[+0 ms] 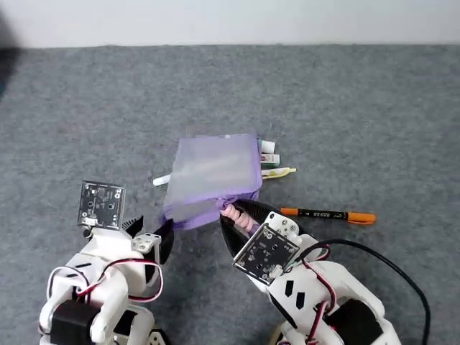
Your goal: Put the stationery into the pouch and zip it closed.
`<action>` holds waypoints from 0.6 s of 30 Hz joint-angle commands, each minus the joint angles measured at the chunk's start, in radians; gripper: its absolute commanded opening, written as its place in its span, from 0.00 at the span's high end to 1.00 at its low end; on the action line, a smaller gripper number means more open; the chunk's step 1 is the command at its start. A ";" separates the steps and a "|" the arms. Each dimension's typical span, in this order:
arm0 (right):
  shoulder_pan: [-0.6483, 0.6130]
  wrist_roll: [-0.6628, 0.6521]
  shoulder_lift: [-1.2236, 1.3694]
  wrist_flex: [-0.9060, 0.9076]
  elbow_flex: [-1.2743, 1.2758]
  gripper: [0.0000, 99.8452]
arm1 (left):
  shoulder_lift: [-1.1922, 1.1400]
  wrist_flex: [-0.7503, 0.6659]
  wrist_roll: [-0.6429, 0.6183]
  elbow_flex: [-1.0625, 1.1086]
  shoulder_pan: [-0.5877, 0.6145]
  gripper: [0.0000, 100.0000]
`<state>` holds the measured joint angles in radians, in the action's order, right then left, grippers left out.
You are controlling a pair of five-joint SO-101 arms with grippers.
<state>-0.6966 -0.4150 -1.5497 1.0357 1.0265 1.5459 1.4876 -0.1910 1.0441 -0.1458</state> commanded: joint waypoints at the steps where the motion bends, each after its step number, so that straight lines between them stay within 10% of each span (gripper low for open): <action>1: 0.010 -0.009 0.030 0.004 -0.060 0.99 | -0.020 -0.031 0.006 -0.050 0.006 0.82; 18: 0.010 -0.011 0.030 0.005 -0.058 0.99 | -0.025 -0.153 -0.064 0.065 -0.118 0.83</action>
<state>-0.6966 -0.4150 -1.5497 1.0388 1.0265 1.5367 1.3617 -0.2309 1.1147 -0.2608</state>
